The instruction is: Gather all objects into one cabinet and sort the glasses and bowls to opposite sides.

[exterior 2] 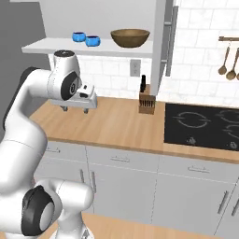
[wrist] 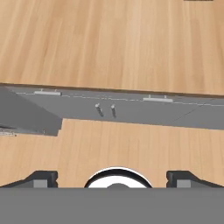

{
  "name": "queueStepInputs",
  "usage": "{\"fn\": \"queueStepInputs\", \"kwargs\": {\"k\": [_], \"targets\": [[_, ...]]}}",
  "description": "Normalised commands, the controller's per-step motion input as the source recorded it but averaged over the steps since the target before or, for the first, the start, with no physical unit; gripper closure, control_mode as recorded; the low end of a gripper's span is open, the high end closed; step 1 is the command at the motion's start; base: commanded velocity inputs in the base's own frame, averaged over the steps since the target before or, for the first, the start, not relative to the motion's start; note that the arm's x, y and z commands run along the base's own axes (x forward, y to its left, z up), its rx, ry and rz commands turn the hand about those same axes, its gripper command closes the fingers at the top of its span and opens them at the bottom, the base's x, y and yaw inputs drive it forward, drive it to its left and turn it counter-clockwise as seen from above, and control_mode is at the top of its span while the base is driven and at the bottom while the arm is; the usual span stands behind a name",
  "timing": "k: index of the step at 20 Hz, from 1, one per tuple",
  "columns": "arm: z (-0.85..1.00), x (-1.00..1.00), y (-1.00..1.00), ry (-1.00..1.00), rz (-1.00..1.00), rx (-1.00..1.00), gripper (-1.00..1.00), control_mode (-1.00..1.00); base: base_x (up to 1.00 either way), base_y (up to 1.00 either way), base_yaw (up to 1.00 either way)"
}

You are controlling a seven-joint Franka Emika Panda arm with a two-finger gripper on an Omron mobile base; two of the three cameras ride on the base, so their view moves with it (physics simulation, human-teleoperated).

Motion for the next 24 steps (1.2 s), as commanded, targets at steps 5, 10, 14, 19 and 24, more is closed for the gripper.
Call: {"fn": "queueStepInputs", "kwargs": {"k": [5, 10, 14, 19, 24], "targets": [[0.00, 0.00, 0.00, 0.00, 0.00, 0.00, -1.00, 1.00, -0.96, -0.13, 0.00], [0.00, 0.00, 0.00, 0.00, 0.00, 0.00, -1.00, 1.00, -0.94, -0.14, 0.00], [0.00, 0.00, 0.00, 0.00, 0.00, 0.00, -1.00, 1.00, -0.37, -0.06, 0.00], [0.00, 0.00, 0.00, 0.00, 0.00, 0.00, -1.00, 1.00, 0.00, 0.00, 0.00], [0.00, 0.00, 0.00, 0.00, 0.00, 0.00, -1.00, 1.00, 0.00, -0.27, -0.01]]}}
